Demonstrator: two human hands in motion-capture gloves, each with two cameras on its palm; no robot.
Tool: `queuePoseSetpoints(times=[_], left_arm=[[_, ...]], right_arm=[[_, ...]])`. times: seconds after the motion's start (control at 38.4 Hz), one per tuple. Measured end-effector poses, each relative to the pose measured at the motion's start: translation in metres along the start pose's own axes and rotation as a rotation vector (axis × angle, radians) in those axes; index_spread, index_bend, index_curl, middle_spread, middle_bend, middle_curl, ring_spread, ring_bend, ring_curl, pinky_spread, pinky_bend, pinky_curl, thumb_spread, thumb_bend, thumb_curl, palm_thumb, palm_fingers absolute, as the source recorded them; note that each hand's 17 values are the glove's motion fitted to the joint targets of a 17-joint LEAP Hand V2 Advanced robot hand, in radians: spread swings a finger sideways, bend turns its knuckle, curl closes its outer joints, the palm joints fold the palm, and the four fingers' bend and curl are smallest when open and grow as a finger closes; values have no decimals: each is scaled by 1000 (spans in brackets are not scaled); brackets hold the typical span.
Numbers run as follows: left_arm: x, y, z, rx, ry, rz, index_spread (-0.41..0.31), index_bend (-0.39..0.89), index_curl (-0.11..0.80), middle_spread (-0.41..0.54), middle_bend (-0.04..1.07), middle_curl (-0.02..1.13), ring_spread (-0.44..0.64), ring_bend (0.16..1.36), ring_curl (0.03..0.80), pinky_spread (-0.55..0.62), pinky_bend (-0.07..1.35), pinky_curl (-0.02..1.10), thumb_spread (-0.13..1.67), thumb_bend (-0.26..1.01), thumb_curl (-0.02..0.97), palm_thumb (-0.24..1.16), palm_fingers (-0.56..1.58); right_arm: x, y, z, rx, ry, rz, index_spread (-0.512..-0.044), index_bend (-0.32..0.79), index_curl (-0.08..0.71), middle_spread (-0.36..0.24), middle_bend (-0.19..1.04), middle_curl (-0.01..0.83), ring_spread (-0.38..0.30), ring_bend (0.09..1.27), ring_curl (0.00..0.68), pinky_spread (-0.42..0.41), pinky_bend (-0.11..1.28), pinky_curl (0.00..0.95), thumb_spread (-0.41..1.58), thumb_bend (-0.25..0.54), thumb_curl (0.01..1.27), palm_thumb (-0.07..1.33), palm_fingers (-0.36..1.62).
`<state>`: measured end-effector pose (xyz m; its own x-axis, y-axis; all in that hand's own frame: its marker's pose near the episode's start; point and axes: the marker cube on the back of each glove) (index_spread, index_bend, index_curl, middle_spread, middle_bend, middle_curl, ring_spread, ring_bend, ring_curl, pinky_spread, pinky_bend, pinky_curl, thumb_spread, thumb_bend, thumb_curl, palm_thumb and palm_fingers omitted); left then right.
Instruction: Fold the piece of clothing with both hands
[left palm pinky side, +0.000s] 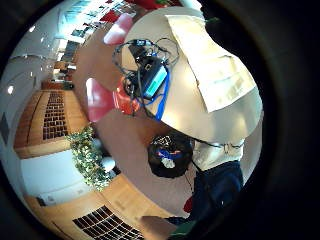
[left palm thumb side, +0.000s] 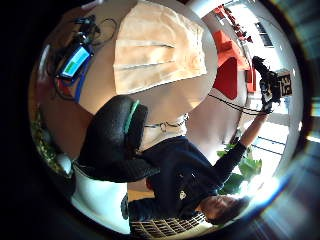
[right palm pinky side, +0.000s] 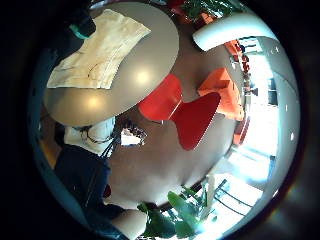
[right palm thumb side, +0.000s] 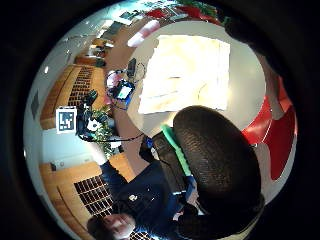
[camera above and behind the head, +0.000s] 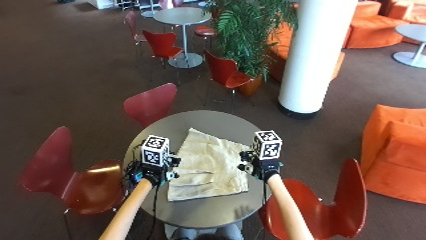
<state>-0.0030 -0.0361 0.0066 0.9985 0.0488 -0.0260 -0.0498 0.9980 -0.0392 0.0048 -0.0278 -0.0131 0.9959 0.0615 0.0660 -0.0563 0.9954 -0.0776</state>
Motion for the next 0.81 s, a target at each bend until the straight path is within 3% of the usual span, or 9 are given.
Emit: queuePoseSetpoints(times=[0.36,0.52,0.63,0.81], left_arm=[[16,-52,58,-127,148,59,-108,170,308,64,159,245,167,516,275,132,377,321,1073,-17,279,332,322],[28,-50,108,-295,166,121,-114,150,314,15,203,270,108,501,271,81,402,328,1059,-20,295,349,450],[39,-29,117,-376,132,95,-117,114,303,-19,210,294,58,490,278,24,456,347,1036,-25,303,349,522],[44,-32,141,-405,78,42,-117,109,291,-31,165,325,29,471,297,-19,525,382,1014,-22,314,369,486]], right_arm=[[-4,-51,45,-76,-11,9,-343,122,233,-73,176,297,-84,434,304,25,449,328,1309,100,204,336,456],[-4,-65,76,-153,13,21,-345,118,232,-73,180,307,-85,441,313,26,461,338,1303,80,218,353,440],[5,-84,102,-181,9,12,-345,120,233,-70,180,312,-77,442,318,27,470,344,1301,66,226,361,430],[5,-84,110,-175,26,-4,-346,126,235,-66,181,320,-74,448,325,34,469,346,1299,41,236,373,417]])
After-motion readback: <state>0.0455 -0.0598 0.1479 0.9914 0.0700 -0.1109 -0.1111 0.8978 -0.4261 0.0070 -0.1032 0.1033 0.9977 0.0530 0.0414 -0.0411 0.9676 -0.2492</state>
